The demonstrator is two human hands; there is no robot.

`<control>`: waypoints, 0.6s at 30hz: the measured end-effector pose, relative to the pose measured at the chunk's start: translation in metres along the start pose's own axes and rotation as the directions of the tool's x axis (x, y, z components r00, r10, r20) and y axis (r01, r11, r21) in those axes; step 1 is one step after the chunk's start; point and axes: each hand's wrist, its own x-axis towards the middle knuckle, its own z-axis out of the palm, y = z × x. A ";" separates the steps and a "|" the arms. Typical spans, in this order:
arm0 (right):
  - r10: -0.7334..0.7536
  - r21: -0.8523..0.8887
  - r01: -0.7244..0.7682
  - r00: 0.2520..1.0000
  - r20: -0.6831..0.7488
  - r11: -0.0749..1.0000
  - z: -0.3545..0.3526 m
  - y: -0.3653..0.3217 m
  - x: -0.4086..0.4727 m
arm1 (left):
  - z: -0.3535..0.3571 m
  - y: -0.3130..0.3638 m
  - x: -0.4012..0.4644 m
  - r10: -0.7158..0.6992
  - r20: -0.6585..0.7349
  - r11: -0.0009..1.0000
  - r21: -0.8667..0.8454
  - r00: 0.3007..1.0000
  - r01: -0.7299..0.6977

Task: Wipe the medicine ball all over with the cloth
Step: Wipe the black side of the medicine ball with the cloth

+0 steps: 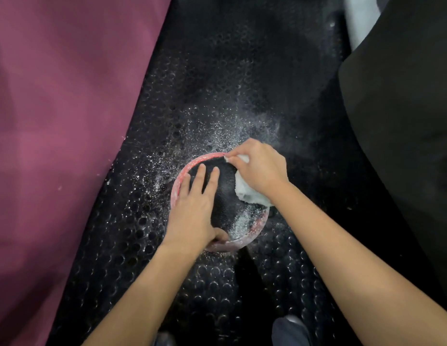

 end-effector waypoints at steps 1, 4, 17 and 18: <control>-0.038 -0.039 0.037 0.999 -0.011 0.999 0.001 -0.003 -0.008 | 0.000 -0.005 0.000 -0.007 0.004 1.000 -0.020 1.000 0.007; -0.159 -0.120 0.152 0.986 -0.048 0.981 0.009 -0.003 -0.040 | 0.005 -0.016 -0.008 -0.022 0.001 0.996 -0.091 1.000 0.022; 0.009 0.032 -0.006 0.995 -0.098 0.999 0.007 0.010 -0.030 | 0.015 -0.013 -0.021 -0.022 -0.019 0.993 -0.117 1.000 0.019; 0.065 0.046 -0.062 0.995 -0.071 0.997 0.004 0.010 -0.018 | 0.015 -0.012 -0.020 -0.021 -0.016 0.993 -0.115 1.000 0.019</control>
